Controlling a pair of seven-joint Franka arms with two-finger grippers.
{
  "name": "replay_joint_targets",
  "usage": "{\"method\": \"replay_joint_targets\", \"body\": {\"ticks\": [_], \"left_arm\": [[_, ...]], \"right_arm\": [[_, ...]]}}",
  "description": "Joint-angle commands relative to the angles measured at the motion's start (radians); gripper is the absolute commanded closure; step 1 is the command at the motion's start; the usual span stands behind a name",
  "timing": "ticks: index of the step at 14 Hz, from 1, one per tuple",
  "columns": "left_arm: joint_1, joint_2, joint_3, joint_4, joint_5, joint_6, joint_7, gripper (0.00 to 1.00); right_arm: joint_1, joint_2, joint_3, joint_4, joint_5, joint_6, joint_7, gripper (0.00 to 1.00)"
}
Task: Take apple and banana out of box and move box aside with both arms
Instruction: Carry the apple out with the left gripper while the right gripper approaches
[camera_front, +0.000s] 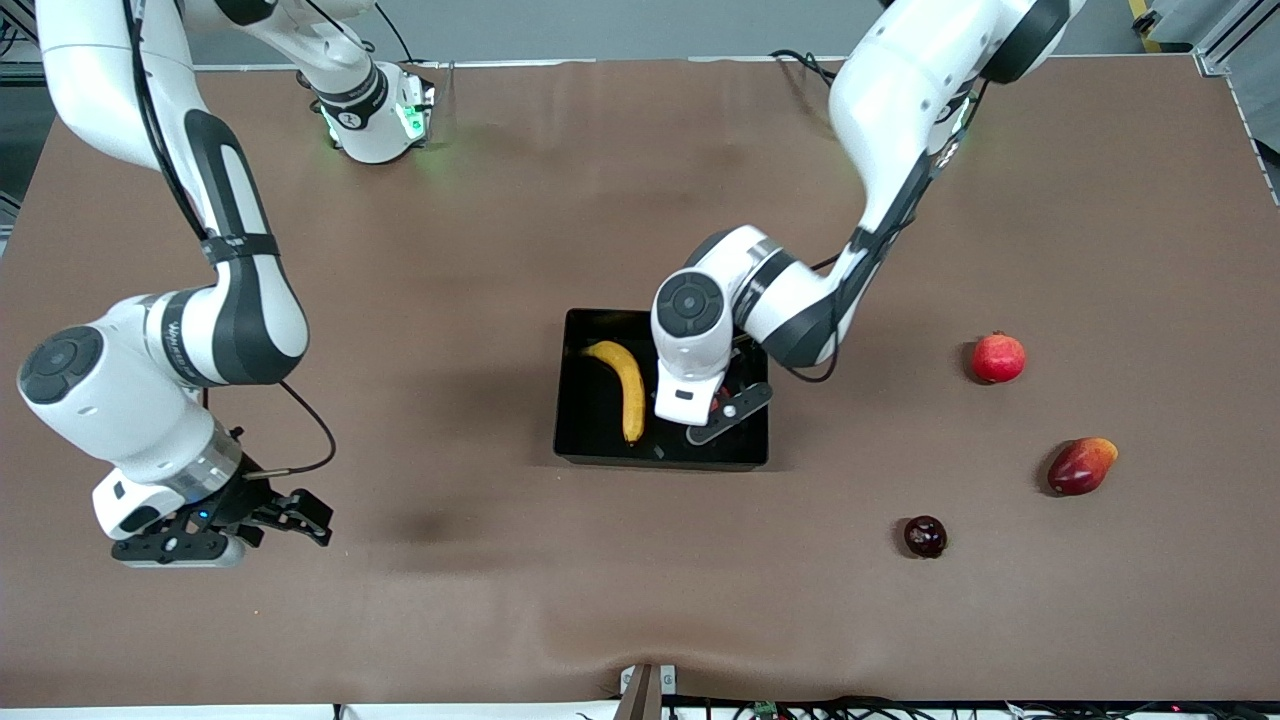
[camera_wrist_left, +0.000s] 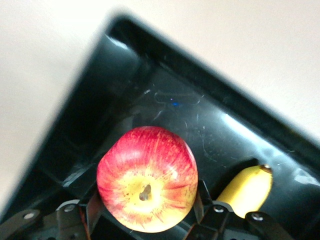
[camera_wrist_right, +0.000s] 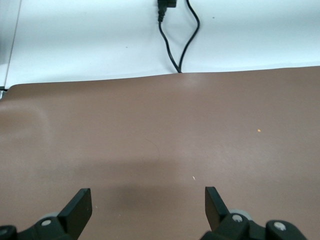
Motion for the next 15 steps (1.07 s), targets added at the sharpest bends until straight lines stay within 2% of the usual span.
{"method": "replay_joint_targets", "body": {"ticks": [1,3,5,10,12,15], "left_arm": [[0.078,-0.149,-0.002,-0.031,0.005,-0.108,0.101,1.0],[0.174,-0.215,-0.008,-0.034,-0.007,-0.167,0.245,1.0],[0.289,-0.249,-0.01,-0.039,-0.073,-0.193,0.416,1.0],[0.524,-0.258,-0.01,-0.126,-0.079,-0.199,0.763,1.0],[0.599,-0.258,-0.01,-0.205,-0.074,-0.128,0.832,1.0],[0.664,-0.249,-0.008,-0.321,-0.068,0.073,0.903,1.0]], "right_arm": [[0.013,0.037,-0.005,0.059,0.01,-0.011,0.008,0.0],[0.022,0.037,-0.001,0.059,0.013,-0.019,0.008,0.0],[0.049,0.036,-0.003,0.059,0.047,-0.02,0.016,0.0],[0.128,0.029,-0.003,0.059,0.07,-0.075,0.019,0.0],[0.166,0.025,-0.003,0.059,0.071,-0.124,0.019,0.0],[0.177,0.02,-0.001,0.059,0.071,-0.226,0.017,0.0]]}}
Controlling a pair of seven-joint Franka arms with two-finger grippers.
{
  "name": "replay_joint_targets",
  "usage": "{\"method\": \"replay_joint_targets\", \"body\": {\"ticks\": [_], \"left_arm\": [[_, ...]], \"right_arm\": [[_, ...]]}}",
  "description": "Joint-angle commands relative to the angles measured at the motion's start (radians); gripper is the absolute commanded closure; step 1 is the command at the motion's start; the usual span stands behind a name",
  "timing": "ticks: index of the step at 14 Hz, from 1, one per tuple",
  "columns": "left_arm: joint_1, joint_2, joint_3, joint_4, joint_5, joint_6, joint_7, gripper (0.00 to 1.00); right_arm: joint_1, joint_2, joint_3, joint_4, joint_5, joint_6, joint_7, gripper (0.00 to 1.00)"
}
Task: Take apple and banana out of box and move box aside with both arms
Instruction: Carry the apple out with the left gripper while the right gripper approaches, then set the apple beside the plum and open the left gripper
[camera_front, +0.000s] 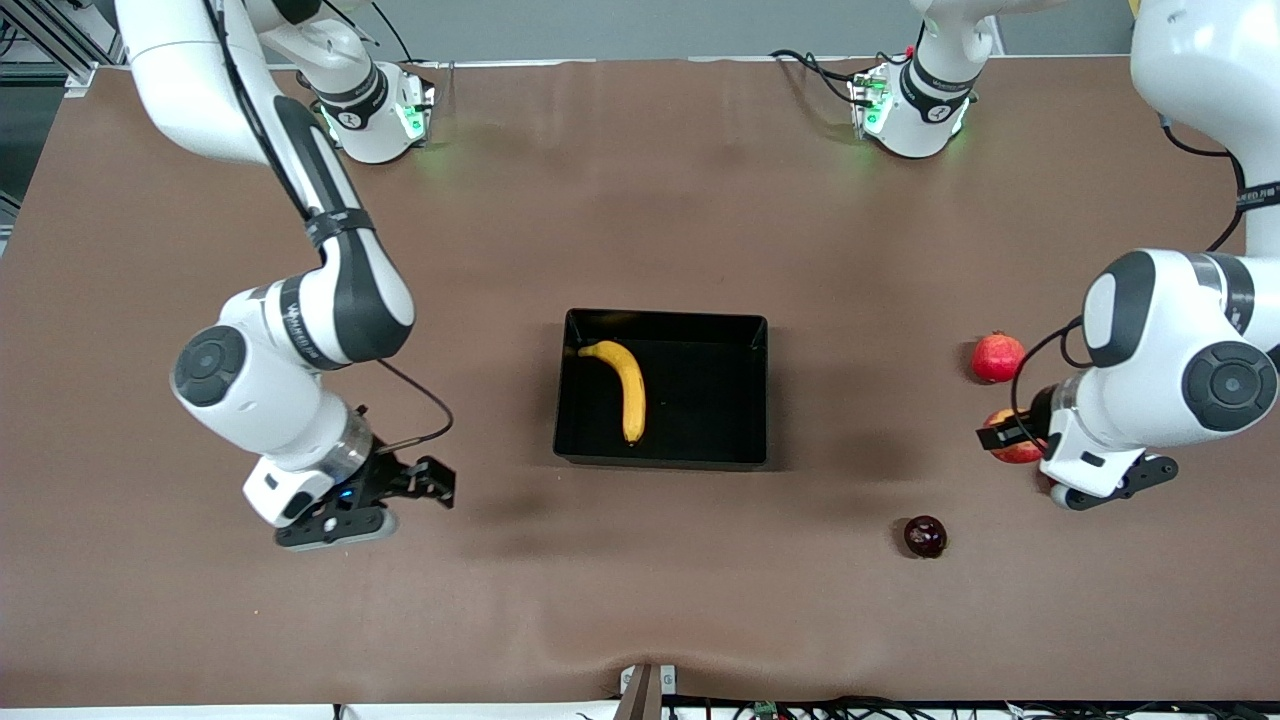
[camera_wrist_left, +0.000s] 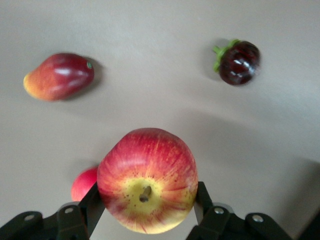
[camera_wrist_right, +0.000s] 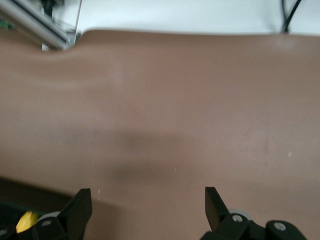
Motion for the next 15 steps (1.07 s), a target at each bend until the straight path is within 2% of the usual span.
{"method": "replay_joint_targets", "body": {"ticks": [1,5,10,12,14,15], "left_arm": [[0.042,-0.001,-0.009,-0.098,0.001,0.177,0.064,1.0],[0.05,0.104,-0.003,-0.069,0.052,0.374,0.098,1.0],[0.048,0.231,0.002,-0.026,0.136,0.518,0.099,1.0],[0.062,0.279,0.011,-0.005,0.141,0.587,0.099,1.0],[0.056,0.3,0.011,0.008,0.144,0.601,0.099,1.0],[0.056,0.3,0.011,0.006,0.146,0.601,0.099,0.66]], "right_arm": [[0.006,-0.009,-0.006,0.013,0.018,-0.092,0.001,0.0],[0.007,-0.018,-0.006,0.013,0.084,-0.124,0.001,0.0],[0.012,-0.018,-0.008,0.012,0.084,-0.158,0.001,0.0],[0.013,-0.035,-0.013,0.01,0.072,-0.251,0.001,0.0],[0.004,-0.064,-0.014,0.01,0.071,-0.387,-0.01,0.0],[0.006,-0.079,-0.019,0.009,0.06,-0.412,-0.009,0.0]]}}
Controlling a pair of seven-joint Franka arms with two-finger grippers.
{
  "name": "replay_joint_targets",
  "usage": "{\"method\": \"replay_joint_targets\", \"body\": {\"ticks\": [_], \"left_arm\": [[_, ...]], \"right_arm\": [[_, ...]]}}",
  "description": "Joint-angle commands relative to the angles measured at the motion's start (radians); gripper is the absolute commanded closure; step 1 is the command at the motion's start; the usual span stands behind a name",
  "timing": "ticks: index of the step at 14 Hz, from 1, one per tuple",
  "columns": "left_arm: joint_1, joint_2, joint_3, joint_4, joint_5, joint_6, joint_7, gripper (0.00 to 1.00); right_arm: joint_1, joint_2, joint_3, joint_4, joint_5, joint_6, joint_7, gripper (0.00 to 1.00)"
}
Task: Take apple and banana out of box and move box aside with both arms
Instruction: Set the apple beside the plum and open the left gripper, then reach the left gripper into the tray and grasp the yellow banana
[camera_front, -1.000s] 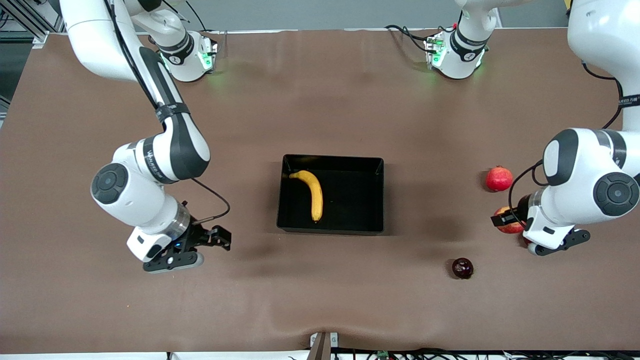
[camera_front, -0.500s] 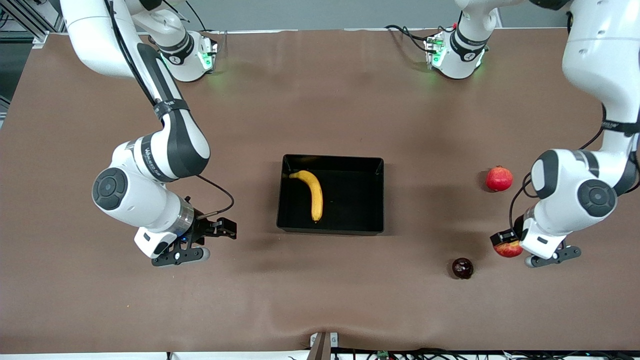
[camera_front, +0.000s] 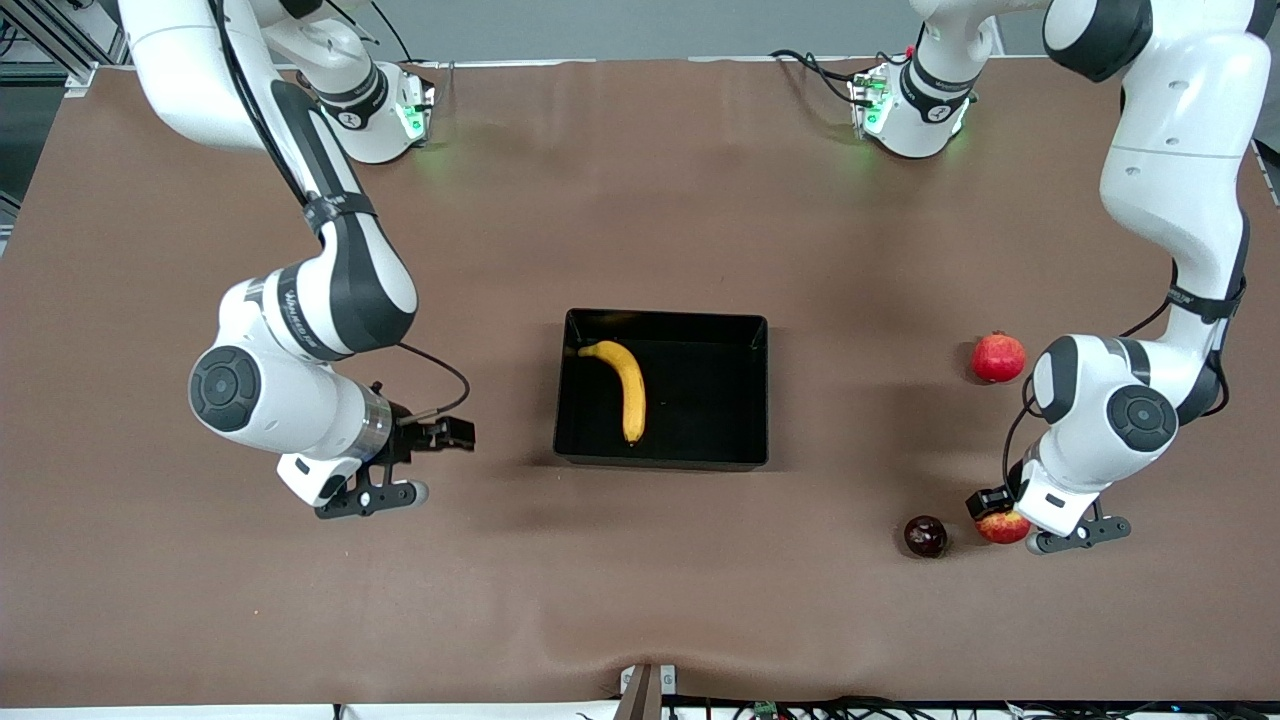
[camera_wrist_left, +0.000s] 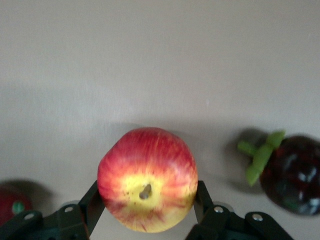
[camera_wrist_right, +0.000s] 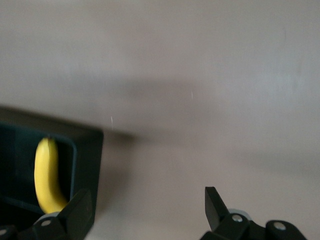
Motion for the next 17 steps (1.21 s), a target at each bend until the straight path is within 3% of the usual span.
{"method": "replay_joint_targets", "body": {"ticks": [1,3,5,10,15,17], "left_arm": [[0.005,0.015,-0.002,0.029,0.027,0.005,0.004,0.01],[0.0,-0.023,-0.002,0.012,0.029,-0.012,0.016,0.0],[-0.009,-0.105,-0.02,0.004,0.029,-0.167,0.004,0.0],[-0.012,-0.267,-0.159,0.007,0.012,-0.47,-0.079,0.0],[-0.04,-0.264,-0.383,0.009,0.015,-0.503,-0.206,0.0],[-0.139,-0.256,-0.398,0.015,0.016,-0.503,-0.304,0.0]], "right_arm": [[-0.008,-0.062,-0.01,-0.019,-0.026,-0.075,-0.011,0.0],[-0.028,-0.063,-0.009,-0.019,-0.029,-0.072,-0.01,0.0],[-0.03,-0.063,-0.009,-0.02,-0.028,-0.072,0.001,0.0],[-0.03,-0.066,-0.009,-0.022,-0.028,-0.077,0.002,0.0],[-0.103,-0.054,-0.012,-0.022,-0.031,-0.072,-0.025,0.0],[-0.106,-0.054,-0.012,-0.022,-0.034,-0.069,-0.027,0.0]]}}
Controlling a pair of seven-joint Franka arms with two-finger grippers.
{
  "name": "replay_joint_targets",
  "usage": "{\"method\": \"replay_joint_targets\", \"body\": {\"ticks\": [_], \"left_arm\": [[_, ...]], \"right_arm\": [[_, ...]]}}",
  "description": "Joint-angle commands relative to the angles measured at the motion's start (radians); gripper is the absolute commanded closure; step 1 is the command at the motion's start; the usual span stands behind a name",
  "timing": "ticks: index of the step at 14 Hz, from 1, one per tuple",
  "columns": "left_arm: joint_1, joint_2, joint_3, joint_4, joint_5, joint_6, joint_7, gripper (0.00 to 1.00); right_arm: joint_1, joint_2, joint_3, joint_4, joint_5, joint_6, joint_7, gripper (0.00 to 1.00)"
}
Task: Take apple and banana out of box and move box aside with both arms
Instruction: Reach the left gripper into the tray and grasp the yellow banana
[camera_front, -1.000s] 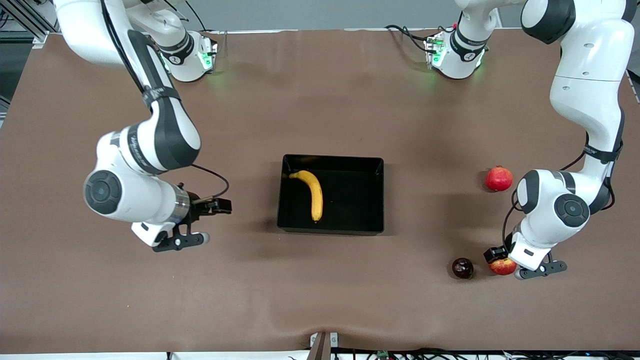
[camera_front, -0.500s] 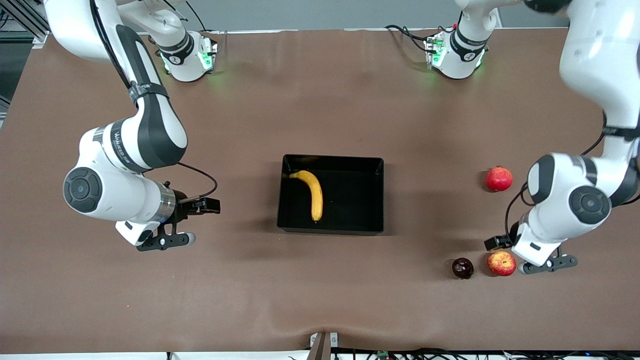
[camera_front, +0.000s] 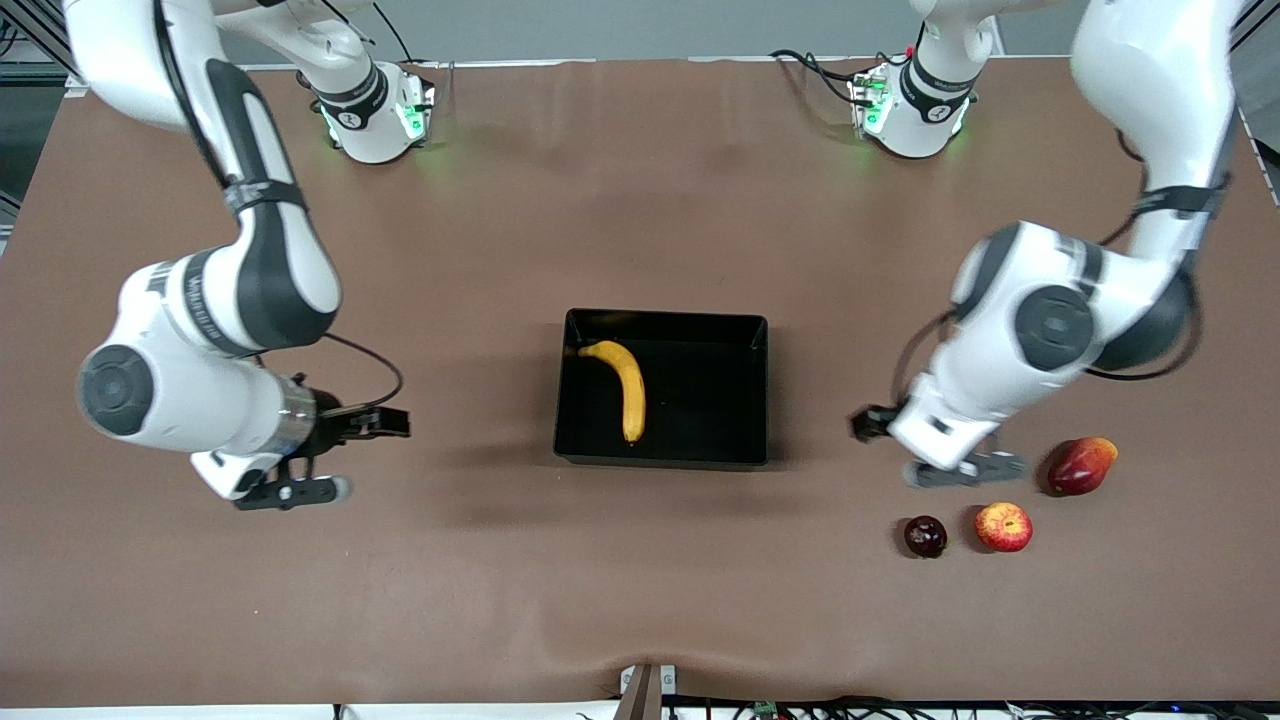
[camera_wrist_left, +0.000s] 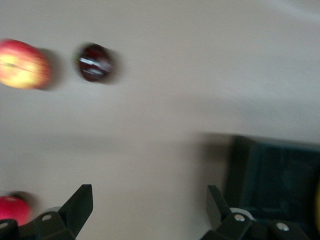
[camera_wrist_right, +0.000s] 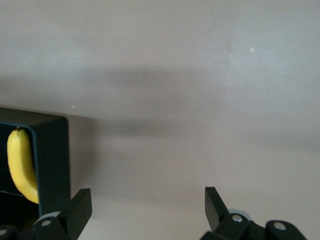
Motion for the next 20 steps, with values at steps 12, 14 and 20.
{"method": "replay_joint_targets", "body": {"ticks": [12,14,20], "left_arm": [[-0.703,0.327,0.319,0.321,0.003,0.132,-0.396,0.0],[-0.71,0.361,0.322,0.321,0.005,0.184,-0.394,0.0],[-0.749,0.454,0.35,0.318,0.009,0.255,-0.391,0.0]], "right_arm": [[-0.02,0.003,0.013,-0.016,-0.016,0.004,-0.006,0.0],[-0.02,0.005,0.013,-0.016,-0.016,0.004,-0.006,0.0],[-0.002,0.0,0.013,-0.013,-0.016,-0.004,0.008,0.0]]}}
